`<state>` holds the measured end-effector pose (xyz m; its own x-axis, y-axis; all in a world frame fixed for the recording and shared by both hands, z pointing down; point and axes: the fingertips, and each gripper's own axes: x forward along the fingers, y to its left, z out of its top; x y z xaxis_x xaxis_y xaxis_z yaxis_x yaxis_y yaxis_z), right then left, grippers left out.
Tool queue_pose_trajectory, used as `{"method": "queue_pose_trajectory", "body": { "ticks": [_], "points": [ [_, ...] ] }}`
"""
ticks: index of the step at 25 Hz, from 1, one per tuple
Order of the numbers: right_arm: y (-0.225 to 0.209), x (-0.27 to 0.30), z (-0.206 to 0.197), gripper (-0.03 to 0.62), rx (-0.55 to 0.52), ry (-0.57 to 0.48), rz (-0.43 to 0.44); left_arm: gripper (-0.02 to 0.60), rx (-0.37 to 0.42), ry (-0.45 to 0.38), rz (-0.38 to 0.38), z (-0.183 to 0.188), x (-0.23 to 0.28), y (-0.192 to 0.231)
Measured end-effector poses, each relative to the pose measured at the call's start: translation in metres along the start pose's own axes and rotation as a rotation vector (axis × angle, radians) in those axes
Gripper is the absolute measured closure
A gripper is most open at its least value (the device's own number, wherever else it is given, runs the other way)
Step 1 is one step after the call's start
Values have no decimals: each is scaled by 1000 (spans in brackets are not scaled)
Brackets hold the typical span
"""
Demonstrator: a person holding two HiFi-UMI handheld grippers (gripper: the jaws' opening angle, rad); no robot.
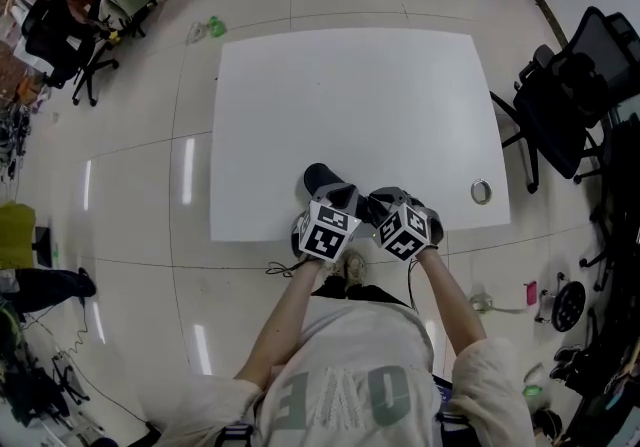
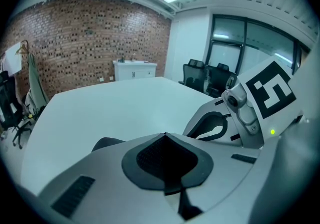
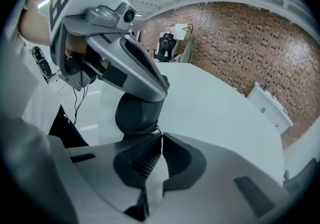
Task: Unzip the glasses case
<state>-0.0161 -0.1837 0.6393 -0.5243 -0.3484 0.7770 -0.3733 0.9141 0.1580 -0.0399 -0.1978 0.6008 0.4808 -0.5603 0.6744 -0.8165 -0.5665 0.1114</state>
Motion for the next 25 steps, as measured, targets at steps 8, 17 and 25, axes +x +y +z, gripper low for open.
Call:
{"method": "queue_pose_trajectory", "body": {
  "ticks": [8, 17, 25],
  "points": [
    [-10, -6, 5, 592, 135, -100, -89, 580, -160, -130, -48, 7, -11, 11],
    [-83, -113, 15, 592, 735, -543, -379, 580, -569, -844, 30, 50, -134, 87],
    [-61, -165, 25, 592, 922, -721, -361, 580, -530, -874, 123, 25, -169, 98]
  ]
}}
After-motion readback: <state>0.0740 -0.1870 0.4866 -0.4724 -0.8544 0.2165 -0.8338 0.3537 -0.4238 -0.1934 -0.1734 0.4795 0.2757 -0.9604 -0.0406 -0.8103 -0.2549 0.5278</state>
